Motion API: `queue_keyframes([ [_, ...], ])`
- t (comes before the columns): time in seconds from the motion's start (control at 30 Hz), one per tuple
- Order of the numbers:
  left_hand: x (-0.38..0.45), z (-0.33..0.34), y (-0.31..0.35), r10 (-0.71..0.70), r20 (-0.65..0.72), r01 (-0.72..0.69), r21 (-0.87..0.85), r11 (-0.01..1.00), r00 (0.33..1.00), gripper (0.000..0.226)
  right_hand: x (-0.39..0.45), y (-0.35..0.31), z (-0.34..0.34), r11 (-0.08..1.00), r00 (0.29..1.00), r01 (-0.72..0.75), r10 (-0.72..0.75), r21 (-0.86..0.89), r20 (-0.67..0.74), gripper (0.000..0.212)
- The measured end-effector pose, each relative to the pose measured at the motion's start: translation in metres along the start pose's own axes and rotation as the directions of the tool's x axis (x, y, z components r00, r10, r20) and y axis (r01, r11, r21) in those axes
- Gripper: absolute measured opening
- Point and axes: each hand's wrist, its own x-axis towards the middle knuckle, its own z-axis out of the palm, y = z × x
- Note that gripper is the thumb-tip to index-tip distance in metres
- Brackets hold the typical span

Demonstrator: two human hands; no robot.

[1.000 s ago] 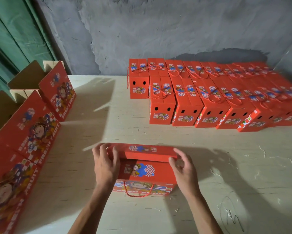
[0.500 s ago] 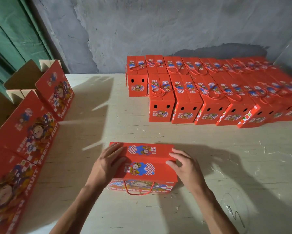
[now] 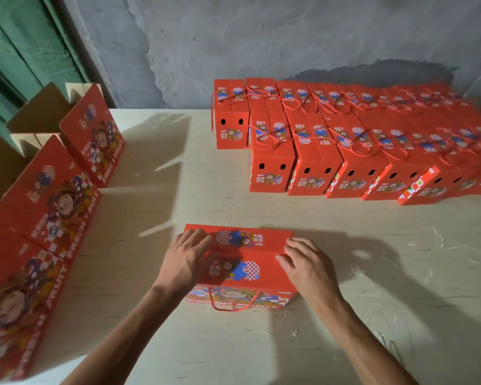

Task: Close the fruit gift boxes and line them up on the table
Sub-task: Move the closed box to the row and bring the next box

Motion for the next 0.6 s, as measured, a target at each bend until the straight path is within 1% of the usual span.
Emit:
queue_keyframes([
  [0.07, 0.010, -0.002, -0.001, 0.055, 0.029, -0.055, 0.000, 0.998, 0.998, 0.040, 0.008, -0.002, -0.003, 1.000, 0.998, 0.015, -0.014, -0.020, 0.053, 0.027],
  [0.13, 0.012, 0.000, 0.000, 0.096, -0.011, -0.096, 0.016, 0.995, 0.995, 0.036, 0.012, -0.007, -0.006, 0.997, 0.995, 0.030, -0.023, -0.068, 0.097, 0.032],
  [0.27, 0.002, 0.013, 0.007, 0.089, -0.095, -0.086, 0.036, 0.996, 0.991, 0.019, 0.016, -0.013, -0.006, 0.976, 0.983, 0.105, -0.073, -0.189, 0.169, 0.035],
  [0.33, 0.000, 0.015, 0.009, 0.083, -0.104, -0.080, 0.034, 0.996, 0.991, 0.018, 0.012, -0.014, -0.002, 0.962, 0.973, 0.142, -0.092, -0.232, 0.214, 0.035],
  [0.43, -0.001, 0.012, 0.013, 0.076, -0.092, -0.073, 0.027, 0.997, 0.993, 0.019, 0.006, -0.018, 0.000, 0.932, 0.963, 0.194, -0.120, -0.307, 0.243, 0.033],
  [0.5, -0.004, 0.009, 0.011, 0.083, -0.085, -0.083, -0.005, 0.997, 0.993, 0.019, 0.003, -0.021, -0.001, 0.919, 0.955, 0.226, -0.144, -0.323, 0.260, 0.031],
  [0.6, -0.011, 0.005, -0.008, 0.104, -0.050, -0.110, -0.157, 0.981, 0.993, 0.022, -0.002, -0.013, -0.006, 0.917, 0.941, 0.287, -0.217, -0.277, 0.258, 0.029],
])
